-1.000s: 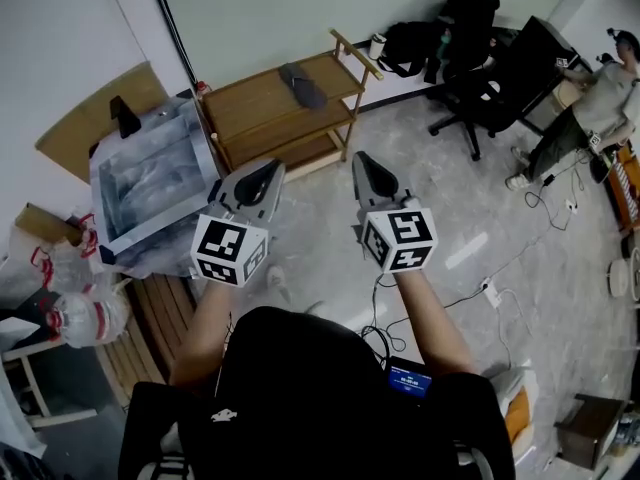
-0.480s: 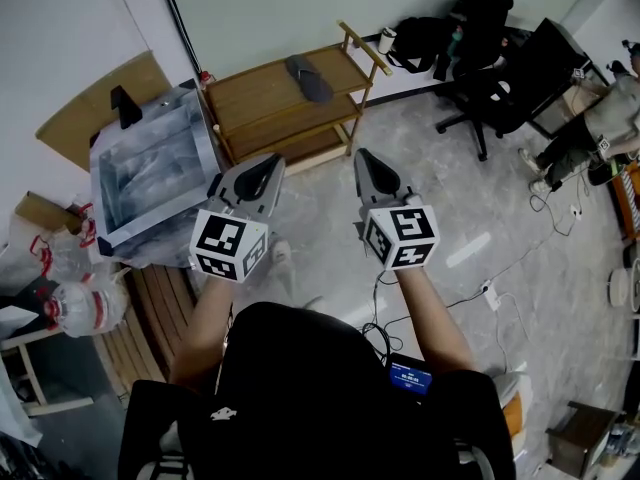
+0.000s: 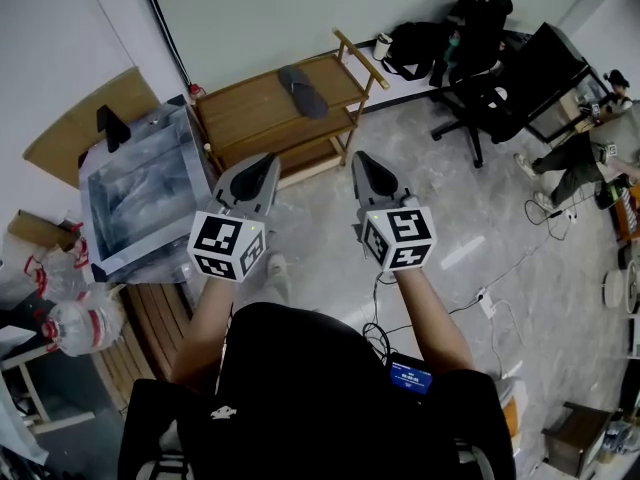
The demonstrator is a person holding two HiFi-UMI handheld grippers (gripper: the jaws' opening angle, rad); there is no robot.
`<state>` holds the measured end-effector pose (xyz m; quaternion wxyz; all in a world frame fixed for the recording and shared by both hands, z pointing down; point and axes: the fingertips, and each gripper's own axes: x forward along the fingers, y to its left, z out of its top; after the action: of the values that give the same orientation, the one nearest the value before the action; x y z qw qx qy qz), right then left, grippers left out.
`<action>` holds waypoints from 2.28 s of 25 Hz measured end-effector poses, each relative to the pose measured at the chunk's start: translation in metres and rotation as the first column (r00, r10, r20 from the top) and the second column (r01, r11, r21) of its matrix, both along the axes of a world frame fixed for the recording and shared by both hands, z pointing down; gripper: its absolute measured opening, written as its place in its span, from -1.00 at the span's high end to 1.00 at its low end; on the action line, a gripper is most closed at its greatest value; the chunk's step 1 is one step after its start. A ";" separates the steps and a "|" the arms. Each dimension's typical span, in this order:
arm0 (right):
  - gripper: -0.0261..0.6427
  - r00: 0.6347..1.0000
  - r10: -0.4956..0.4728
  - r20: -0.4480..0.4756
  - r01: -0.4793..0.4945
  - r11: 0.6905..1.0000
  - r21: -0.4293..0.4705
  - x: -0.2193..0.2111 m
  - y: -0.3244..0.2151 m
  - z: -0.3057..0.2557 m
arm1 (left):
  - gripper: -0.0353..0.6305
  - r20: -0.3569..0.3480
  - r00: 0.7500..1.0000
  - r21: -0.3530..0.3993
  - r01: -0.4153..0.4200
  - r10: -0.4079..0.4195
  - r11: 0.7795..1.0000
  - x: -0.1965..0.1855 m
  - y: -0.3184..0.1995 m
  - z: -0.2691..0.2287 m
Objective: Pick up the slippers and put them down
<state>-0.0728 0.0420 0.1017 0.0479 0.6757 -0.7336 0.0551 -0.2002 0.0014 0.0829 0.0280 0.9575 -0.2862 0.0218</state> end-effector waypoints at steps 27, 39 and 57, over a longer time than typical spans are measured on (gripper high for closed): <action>0.95 0.996 0.073 -0.045 -0.075 0.996 -0.045 -0.005 -0.198 0.008 | 0.88 0.022 0.999 -0.089 -0.041 0.044 0.995 -0.001 -0.209 0.026; 0.95 0.997 0.063 -0.047 -0.067 0.995 -0.080 -0.003 -0.232 0.026 | 0.88 0.021 0.998 -0.141 -0.048 0.052 0.989 0.006 -0.240 0.045; 0.95 1.000 -0.023 0.012 0.025 0.985 -0.169 0.070 -0.311 0.068 | 0.88 0.093 0.996 -0.243 0.024 -0.001 0.970 0.072 -0.304 0.090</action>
<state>-0.0025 -0.2689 0.1700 0.1022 0.6600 -0.7346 0.1200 -0.1283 -0.3024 0.1728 0.1324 0.9430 -0.2884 0.1008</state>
